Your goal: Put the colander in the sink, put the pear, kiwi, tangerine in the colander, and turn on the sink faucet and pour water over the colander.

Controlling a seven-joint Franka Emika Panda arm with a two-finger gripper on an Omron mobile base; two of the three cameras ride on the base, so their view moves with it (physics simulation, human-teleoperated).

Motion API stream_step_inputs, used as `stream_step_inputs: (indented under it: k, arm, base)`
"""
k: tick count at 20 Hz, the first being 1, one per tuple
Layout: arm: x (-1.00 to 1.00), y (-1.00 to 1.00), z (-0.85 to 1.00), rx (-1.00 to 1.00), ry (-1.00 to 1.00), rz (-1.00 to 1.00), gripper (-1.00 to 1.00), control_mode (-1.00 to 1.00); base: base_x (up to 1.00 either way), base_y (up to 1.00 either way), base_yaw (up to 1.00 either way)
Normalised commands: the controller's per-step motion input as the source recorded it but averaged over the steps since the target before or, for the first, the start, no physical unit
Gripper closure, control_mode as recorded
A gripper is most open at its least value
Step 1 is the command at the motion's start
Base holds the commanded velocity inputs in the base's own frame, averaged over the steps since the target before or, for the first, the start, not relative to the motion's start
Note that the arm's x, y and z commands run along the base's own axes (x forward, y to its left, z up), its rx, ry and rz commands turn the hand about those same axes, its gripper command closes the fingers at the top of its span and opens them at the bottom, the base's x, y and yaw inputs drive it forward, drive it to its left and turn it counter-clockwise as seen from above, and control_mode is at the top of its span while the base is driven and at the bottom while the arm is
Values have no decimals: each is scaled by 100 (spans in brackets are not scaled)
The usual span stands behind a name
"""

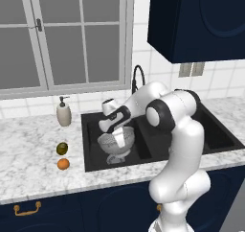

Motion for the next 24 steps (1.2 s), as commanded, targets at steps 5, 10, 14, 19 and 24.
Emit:
stream_step_inputs:
  k: [5, 10, 14, 19, 24]
  arm:
    - [39, 16, -33, 17, 0, 0, 100, -100]
    - [40, 16, -48, 11, 7, 0, 100, -100]
    - [38, 0, -27, 6, 9, 0, 100, -100]
    - [19, 0, 3, 3, 11, 0, -100, -100]
    - [-4, 0, 9, 0, 8, 0, -100, -100]
  base:
    - [0, 0, 0]
    - [0, 0, 0]
    - [0, 0, 0]
    - [0, 0, 0]
    - [0, 0, 0]
